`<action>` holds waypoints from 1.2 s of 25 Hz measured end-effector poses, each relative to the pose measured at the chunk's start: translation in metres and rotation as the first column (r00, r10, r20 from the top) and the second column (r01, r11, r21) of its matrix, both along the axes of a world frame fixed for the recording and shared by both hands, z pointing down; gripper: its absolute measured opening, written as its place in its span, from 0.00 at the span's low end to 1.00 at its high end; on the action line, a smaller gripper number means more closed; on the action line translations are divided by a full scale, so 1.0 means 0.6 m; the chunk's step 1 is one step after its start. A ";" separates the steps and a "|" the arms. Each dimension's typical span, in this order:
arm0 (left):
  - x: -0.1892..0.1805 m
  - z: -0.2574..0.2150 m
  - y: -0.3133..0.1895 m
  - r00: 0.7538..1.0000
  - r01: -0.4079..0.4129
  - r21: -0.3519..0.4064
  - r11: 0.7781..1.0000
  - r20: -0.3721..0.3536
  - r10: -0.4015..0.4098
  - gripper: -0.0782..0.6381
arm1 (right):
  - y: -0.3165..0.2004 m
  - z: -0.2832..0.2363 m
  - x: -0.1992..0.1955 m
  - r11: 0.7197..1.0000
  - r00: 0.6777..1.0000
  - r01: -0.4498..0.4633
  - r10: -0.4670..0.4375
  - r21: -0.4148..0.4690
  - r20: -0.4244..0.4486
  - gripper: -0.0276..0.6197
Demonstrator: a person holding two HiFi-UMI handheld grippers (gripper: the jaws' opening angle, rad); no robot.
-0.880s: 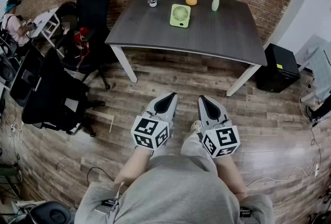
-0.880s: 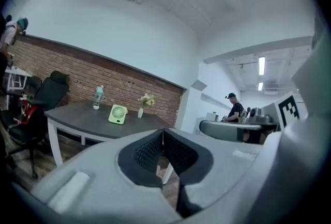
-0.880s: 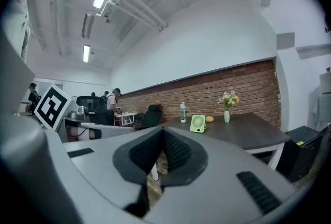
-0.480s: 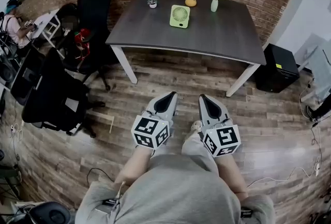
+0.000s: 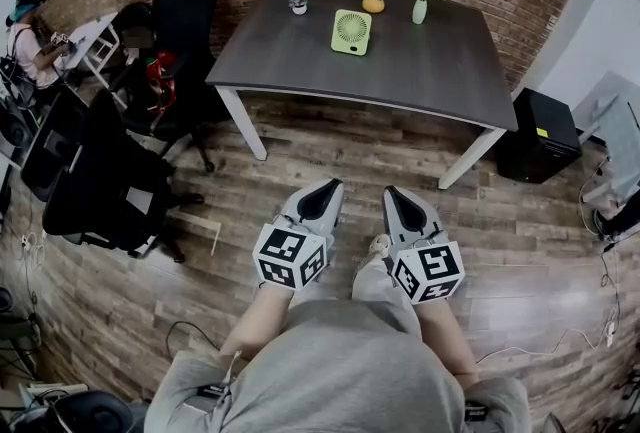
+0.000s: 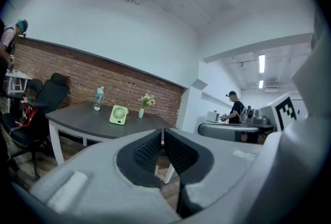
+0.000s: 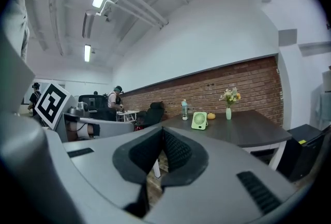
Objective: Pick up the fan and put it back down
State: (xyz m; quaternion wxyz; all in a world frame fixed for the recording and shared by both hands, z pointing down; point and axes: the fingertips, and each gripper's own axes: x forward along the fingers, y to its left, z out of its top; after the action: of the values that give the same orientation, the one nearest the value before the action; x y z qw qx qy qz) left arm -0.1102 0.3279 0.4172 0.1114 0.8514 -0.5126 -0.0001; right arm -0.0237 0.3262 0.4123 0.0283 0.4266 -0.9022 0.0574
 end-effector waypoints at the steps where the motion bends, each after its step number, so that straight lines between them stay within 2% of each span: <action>1: 0.003 0.001 -0.003 1.000 -0.007 -0.002 1.000 0.004 0.007 0.14 | -0.002 0.004 -0.001 1.000 1.000 0.004 -0.004 -0.005 -0.002 0.05; 4: 0.009 0.005 -0.013 1.000 -0.014 -0.003 1.000 0.013 0.014 0.14 | -0.013 0.013 0.002 1.000 1.000 0.010 -0.010 -0.017 -0.007 0.06; 6: 0.011 0.009 -0.022 1.000 -0.011 -0.009 1.000 0.013 0.011 0.15 | -0.022 0.019 0.007 1.000 1.000 0.009 -0.009 -0.026 -0.005 0.12; 16: 0.017 0.039 -0.104 1.000 0.008 -0.023 1.000 0.018 -0.008 0.29 | -0.107 0.052 0.025 0.998 1.000 0.028 -0.029 -0.060 -0.008 0.31; 24: 0.016 0.039 -0.220 0.997 0.071 -0.035 0.997 0.022 -0.070 0.40 | -0.240 0.050 0.043 0.997 0.999 0.048 -0.049 -0.056 -0.022 0.44; 30: 0.020 0.009 -0.314 0.994 0.103 -0.052 0.993 0.029 -0.102 0.41 | -0.354 0.013 0.065 0.996 0.997 0.071 -0.073 -0.056 -0.030 0.50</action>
State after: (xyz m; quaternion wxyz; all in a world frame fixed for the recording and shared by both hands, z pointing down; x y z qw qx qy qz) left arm -0.0980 0.1393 0.4224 0.1275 0.8206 -0.5568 0.0191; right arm 0.0151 0.1136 0.4203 0.0566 0.3937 -0.9145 0.0742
